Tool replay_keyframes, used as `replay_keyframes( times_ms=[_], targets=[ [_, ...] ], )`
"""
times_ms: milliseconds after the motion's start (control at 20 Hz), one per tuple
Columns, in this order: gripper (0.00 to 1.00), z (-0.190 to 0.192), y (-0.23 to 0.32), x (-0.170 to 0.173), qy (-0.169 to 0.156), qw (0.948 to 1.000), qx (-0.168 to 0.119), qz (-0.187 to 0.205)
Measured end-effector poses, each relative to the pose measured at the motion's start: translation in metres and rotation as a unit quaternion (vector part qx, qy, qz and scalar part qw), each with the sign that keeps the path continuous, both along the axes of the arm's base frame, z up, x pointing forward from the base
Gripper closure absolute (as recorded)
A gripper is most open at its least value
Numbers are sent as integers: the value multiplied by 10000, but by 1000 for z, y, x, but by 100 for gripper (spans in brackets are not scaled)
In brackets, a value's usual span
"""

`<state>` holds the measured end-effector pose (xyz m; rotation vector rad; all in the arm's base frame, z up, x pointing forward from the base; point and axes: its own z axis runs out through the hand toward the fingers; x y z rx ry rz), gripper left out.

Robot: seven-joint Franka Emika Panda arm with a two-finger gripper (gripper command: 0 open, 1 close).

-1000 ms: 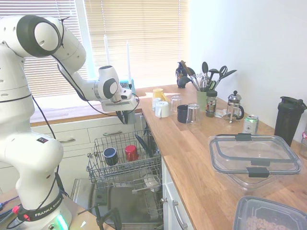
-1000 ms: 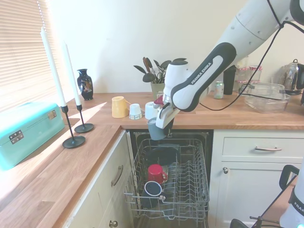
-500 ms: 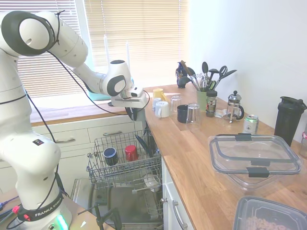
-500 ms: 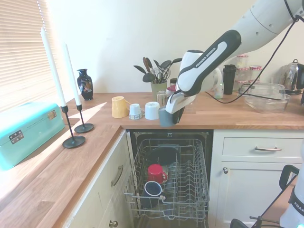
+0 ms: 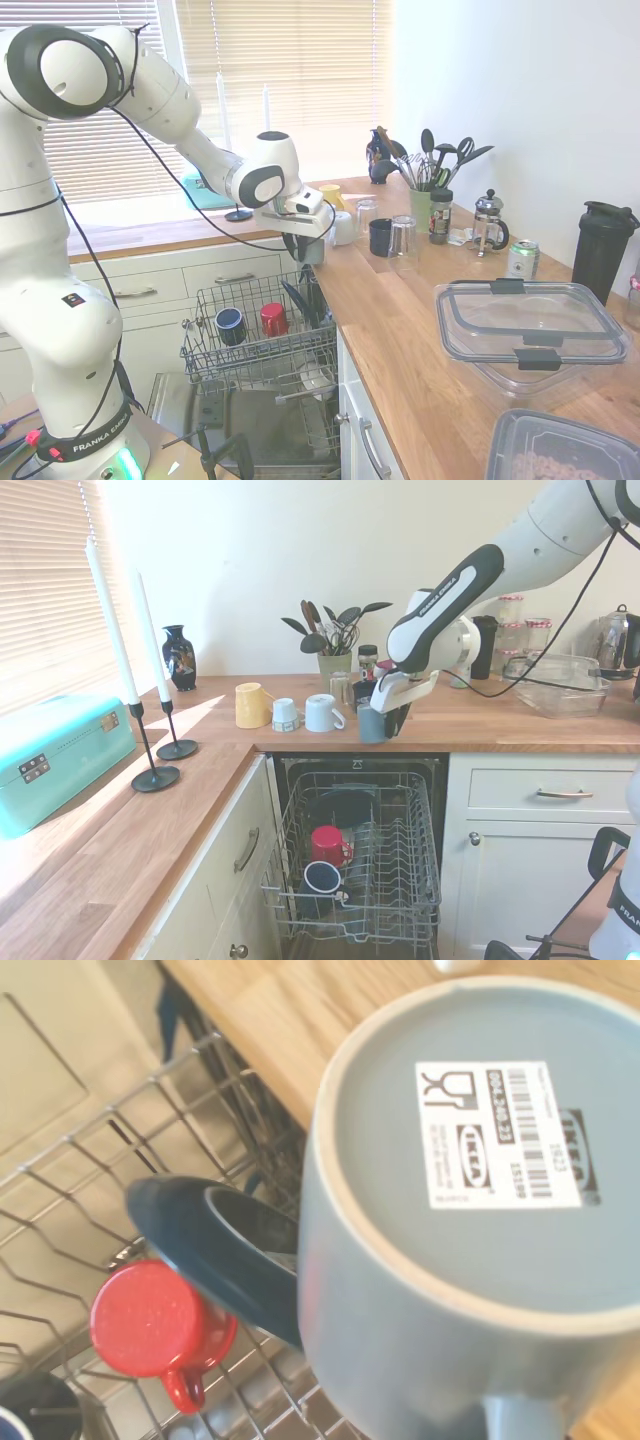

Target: Move a mug from dishwasher to table

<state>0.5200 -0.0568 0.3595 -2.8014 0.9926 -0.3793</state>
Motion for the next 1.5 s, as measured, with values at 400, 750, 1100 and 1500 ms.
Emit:
replay_keyframes(
  times_ms=[400,750,1100,1500],
  targets=[
    [100,-4,-19,45,161,9998,36,-103],
    [100,-14,-39,83,345,9993,21,-167],
    [0,-14,-34,107,548,9982,41,-257],
    [0,-18,-30,111,635,9975,-18,-300]
  ],
)
